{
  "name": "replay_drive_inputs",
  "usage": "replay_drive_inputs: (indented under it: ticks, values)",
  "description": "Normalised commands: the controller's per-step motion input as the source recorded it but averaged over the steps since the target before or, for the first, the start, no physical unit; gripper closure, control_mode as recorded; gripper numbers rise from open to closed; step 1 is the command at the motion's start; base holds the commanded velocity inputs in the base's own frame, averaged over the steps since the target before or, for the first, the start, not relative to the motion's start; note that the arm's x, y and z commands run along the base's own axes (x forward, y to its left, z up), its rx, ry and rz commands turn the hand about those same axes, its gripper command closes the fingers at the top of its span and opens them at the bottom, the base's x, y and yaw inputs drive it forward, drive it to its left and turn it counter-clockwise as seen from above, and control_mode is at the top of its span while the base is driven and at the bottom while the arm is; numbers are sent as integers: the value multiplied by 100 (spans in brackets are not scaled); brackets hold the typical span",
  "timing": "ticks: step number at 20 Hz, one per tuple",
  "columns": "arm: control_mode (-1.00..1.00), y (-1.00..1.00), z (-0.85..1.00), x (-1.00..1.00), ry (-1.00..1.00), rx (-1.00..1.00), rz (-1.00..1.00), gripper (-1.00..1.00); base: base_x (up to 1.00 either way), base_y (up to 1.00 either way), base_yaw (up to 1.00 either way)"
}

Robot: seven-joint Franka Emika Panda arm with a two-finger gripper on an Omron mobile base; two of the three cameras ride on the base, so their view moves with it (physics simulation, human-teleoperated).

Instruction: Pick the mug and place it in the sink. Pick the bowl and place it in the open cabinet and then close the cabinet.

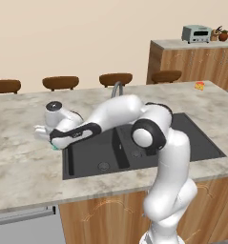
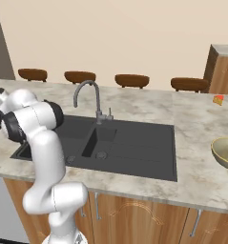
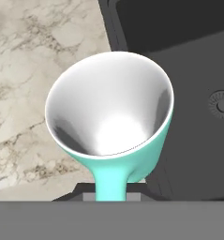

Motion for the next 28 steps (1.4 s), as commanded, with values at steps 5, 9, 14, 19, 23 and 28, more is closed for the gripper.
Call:
replay_drive_inputs:
  ticks: [5,9,14,19,23,28]
  values:
    - [-100,-68,1,0,13,0,0,100,0,0,0]
    - [-100,-45,0,11,3,0,0,100,0,0,0]
    - [-100,-57,-8,0,0,0,0,100,0,0,0]
    - [-100,-48,-22,17,3,0,0,100,0,0,0]
    - [-100,-56,-29,24,7,2,0,100,0,0,0]
    - [-100,-17,-35,31,-6,-2,1,100,0,0,0]
